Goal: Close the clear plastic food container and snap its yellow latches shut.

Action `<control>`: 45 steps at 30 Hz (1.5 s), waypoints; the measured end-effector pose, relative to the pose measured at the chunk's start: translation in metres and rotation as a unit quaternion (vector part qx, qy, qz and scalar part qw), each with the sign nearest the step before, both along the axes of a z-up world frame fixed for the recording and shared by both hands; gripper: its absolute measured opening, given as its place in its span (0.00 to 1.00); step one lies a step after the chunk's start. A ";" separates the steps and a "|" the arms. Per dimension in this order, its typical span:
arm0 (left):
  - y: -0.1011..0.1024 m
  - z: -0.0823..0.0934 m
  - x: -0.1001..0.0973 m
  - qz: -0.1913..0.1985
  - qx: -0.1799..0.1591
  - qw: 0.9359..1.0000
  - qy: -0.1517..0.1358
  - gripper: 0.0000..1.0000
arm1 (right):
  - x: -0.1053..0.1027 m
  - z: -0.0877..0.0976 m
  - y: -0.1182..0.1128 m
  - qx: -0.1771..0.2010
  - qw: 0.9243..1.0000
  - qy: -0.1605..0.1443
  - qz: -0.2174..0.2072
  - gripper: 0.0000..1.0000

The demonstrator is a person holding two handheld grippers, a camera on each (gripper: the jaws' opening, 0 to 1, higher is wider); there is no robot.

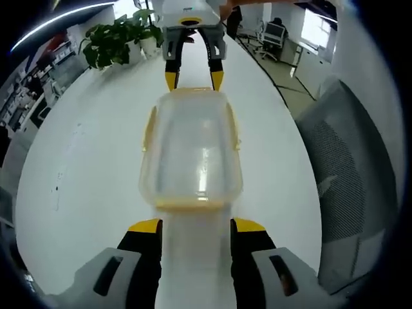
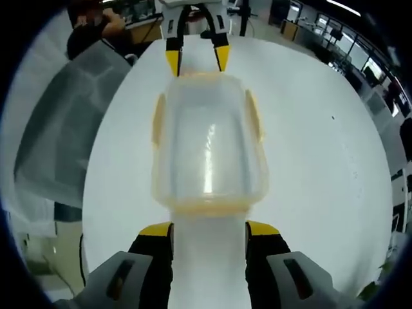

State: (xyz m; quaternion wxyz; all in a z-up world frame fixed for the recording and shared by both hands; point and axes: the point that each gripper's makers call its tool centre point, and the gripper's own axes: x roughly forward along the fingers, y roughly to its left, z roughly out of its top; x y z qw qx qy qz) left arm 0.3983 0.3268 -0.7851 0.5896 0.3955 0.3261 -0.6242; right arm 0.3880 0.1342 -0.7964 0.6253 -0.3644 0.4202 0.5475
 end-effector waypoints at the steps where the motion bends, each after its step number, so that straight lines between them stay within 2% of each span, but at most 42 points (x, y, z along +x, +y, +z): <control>1: 0.002 -0.001 -0.001 0.002 0.002 1.000 0.001 0.41 | 0.000 0.001 -0.001 0.002 1.000 0.000 -0.004 0.43; 6: 0.004 0.004 0.002 0.027 -0.007 1.000 0.004 0.41 | 0.004 0.006 -0.004 0.005 1.000 -0.005 -0.024 0.41; 13: -0.001 0.018 0.009 0.096 -0.045 0.994 0.012 0.41 | 0.006 0.023 0.005 0.049 0.995 -0.002 -0.090 0.41; 17: 0.001 0.019 0.014 0.129 -0.046 0.990 0.008 0.41 | 0.001 0.025 0.007 0.063 0.985 0.040 -0.157 0.42; 18: 0.001 0.019 0.012 0.144 -0.049 0.988 0.021 0.42 | 0.004 0.026 0.007 0.069 0.983 0.037 -0.167 0.42; 20: 0.001 0.019 0.013 0.150 -0.052 0.987 0.019 0.41 | 0.006 0.028 0.008 0.077 0.978 0.040 -0.187 0.41; 21: 0.003 0.019 0.013 0.163 -0.051 0.985 0.023 0.41 | 0.004 0.029 0.010 0.084 0.976 0.052 -0.195 0.42; 23: 0.003 0.021 0.014 0.197 -0.060 0.978 0.036 0.41 | 0.004 0.029 0.010 0.079 0.975 0.050 -0.203 0.41; 24: 0.003 0.021 0.014 0.202 -0.065 0.976 0.039 0.41 | 0.004 0.028 0.009 0.077 0.974 0.050 -0.206 0.41; 25: 0.003 0.022 0.015 0.221 -0.072 0.971 0.049 0.41 | 0.004 0.028 0.010 0.078 0.972 0.053 -0.213 0.42; 26: 0.002 0.023 0.015 0.233 -0.078 0.968 0.054 0.42 | 0.005 0.028 0.010 0.082 0.968 0.058 -0.231 0.42; 28: 0.005 0.022 0.016 0.240 -0.071 0.967 0.053 0.43 | 0.007 0.030 0.012 0.092 0.962 0.065 -0.250 0.42; 30: 0.001 0.025 0.014 0.266 -0.086 0.957 0.072 0.44 | 0.008 0.030 0.012 0.092 0.959 0.066 -0.261 0.42; 32: 0.003 0.026 0.018 0.288 -0.088 0.951 0.071 0.44 | 0.009 0.028 0.012 0.090 0.958 0.065 -0.265 0.42; 34: 0.010 0.023 0.021 0.288 -0.065 0.954 0.047 0.44 | 0.006 0.027 0.014 0.092 0.957 0.070 -0.267 0.44; 35: 0.009 0.023 0.021 0.290 -0.064 0.954 0.047 0.44 | 0.006 0.027 0.015 0.093 0.955 0.069 -0.271 0.44; 36: 0.007 0.024 0.020 0.303 -0.071 0.949 0.053 0.44 | 0.007 0.027 0.015 0.095 0.953 0.068 -0.278 0.44; 38: 0.008 0.024 0.020 0.339 -0.075 0.935 0.068 0.44 | 0.009 0.026 0.016 0.103 0.948 0.071 -0.293 0.44; 40: 0.010 0.022 0.021 0.337 -0.068 0.938 0.051 0.42 | 0.010 0.026 0.016 0.108 0.944 0.070 -0.305 0.44; 41: 0.009 0.022 0.021 0.342 -0.069 0.936 0.052 0.43 | 0.011 0.026 0.016 0.109 0.943 0.068 -0.307 0.44; 42: 0.007 0.021 0.017 0.358 -0.074 0.929 0.063 0.43 | 0.010 0.026 0.017 0.111 0.942 0.069 -0.310 0.44; 44: 0.006 0.020 0.016 0.369 -0.078 0.924 0.069 0.42 | 0.010 0.026 0.018 0.116 0.938 0.070 -0.318 0.44; 45: 0.004 0.020 0.016 0.382 -0.085 0.917 0.074 0.43 | 0.010 0.026 0.019 0.120 0.937 0.071 -0.321 0.44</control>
